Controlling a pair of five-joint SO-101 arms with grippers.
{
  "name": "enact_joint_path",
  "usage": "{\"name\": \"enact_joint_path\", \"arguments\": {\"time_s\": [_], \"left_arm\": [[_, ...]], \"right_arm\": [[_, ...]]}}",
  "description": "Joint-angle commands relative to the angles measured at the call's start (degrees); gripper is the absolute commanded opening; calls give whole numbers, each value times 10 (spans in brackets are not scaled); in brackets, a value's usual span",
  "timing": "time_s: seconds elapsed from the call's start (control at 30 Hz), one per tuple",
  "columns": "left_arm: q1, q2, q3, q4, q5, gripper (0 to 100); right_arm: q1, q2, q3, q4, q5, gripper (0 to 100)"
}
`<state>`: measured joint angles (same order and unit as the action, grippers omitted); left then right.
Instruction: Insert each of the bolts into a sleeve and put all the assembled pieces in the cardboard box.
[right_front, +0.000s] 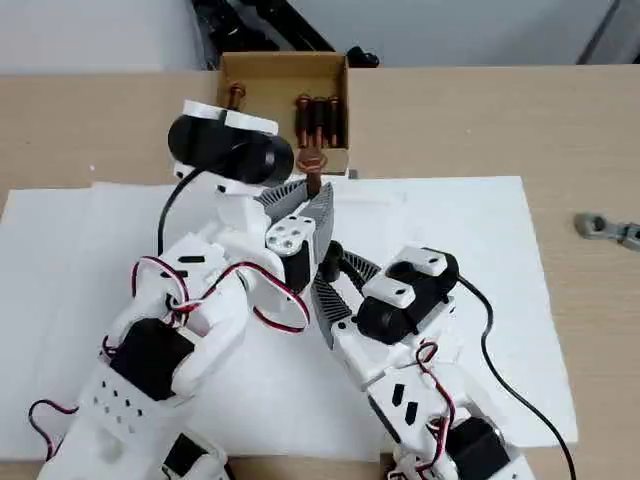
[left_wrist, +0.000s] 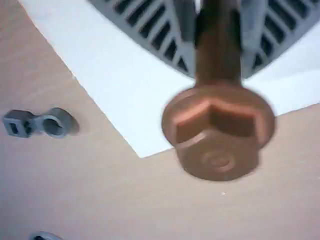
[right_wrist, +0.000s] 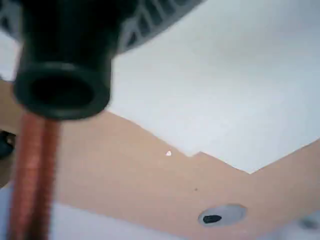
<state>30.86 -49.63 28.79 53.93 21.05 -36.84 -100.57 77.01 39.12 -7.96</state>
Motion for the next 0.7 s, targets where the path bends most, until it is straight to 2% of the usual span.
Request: {"name": "enact_joint_path", "arguments": {"time_s": [0.0, 0.67], "left_arm": [[20, -1, -59, 31, 4, 6], [33, -1, -34, 38, 0, 6]], "right_arm": [[0, -5, -3, -15, -4, 4], [0, -5, -3, -12, -4, 4]]}}
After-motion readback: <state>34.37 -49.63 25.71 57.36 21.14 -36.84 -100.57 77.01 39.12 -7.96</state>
